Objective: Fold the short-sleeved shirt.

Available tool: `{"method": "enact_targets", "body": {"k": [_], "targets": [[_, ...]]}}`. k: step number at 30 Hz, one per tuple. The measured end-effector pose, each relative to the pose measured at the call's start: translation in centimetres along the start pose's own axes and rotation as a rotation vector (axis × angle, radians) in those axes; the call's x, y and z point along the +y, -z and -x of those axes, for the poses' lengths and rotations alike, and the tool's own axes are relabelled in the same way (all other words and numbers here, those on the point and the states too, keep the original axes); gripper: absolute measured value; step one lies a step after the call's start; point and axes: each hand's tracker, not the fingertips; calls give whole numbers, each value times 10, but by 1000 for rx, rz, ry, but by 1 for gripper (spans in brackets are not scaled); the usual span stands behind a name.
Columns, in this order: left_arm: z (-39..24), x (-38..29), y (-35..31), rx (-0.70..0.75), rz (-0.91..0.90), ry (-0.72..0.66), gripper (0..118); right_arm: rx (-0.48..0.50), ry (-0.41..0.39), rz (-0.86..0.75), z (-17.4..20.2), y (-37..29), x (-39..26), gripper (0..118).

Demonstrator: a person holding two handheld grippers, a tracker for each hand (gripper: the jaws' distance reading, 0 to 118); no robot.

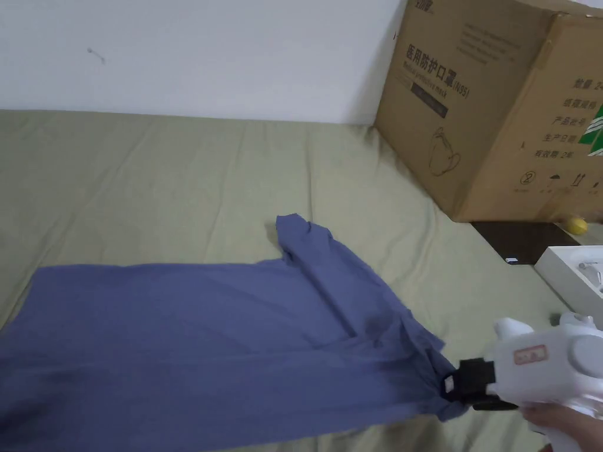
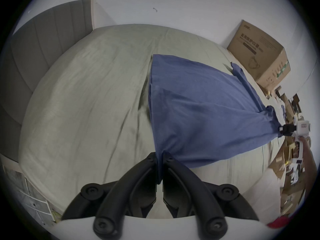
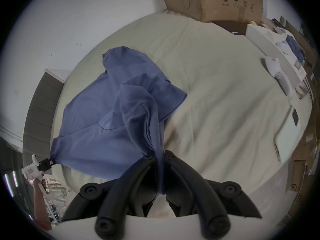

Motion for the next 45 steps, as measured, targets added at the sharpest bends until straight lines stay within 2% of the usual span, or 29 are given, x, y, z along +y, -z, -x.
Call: {"method": "enact_targets", "body": {"k": [6,11,12,13,14,15,16,18,20,21,23,24,25,26,27,29,32,34,38,39,40,42,45], "targets": [[19,-48,-24,-75,45,-21,4,44,16,55,-13,-23,-59,9],[24,-76,-4,-24,64,-27,5,29,70,0,-20,-5,-80,9],[26,-78,-6,-15,42,-36,23,31,73,-26,-19,-5,-81,21],[28,-79,-9,-13,18,-49,53,16,70,-32,-17,-7,-81,43],[29,-78,-15,-15,8,-58,90,0,60,-39,-10,-11,-81,76],[30,-78,-19,-7,-14,-70,118,-1,43,-47,-6,-14,-82,111],[29,-78,-27,-10,-67,-79,115,13,23,-64,-2,-19,-83,117],[20,-73,-50,-45,-167,-105,115,27,-15,-149,18,-37,-82,111],[11,-72,-64,-61,-221,-126,115,20,-43,-190,38,-49,-85,113],[5,-70,-70,-83,-255,-133,115,52,-67,-221,50,-54,-89,113],[-1,-64,-74,-112,-278,-143,112,76,-115,-265,63,-61,-84,109],[-4,-61,-77,-163,-309,-139,96,111,-148,-291,75,-66,-86,90],[-9,-57,-80,-200,-345,-127,69,148,-176,-338,85,-70,-88,59],[-15,-51,-83,-201,-382,-109,32,155,-213,-393,93,-73,-86,22],[-21,-40,-84,-193,-402,-80,0,138,-253,-436,106,-75,-84,0],[-32,-16,-79,-137,-419,-8,0,101,-306,-480,123,-75,-77,0],[-34,43,-53,-95,-375,67,0,204,-306,-480,140,-67,-54,0],[-27,90,-23,-111,-327,51,0,223,-299,-459,145,-59,-40,0],[-6,172,71,-96,-72,-1,0,231,-313,-419,146,-31,-20,0],[-8,181,88,-106,-29,-7,15,229,-318,-403,144,-23,-16,0],[-8,188,104,-110,-3,0,47,224,-321,-389,143,-16,-13,0],[-10,199,138,-28,23,54,118,207,-313,-345,137,2,-10,0],[-4,200,176,10,20,79,114,204,-303,-296,125,25,-6,0]]}}
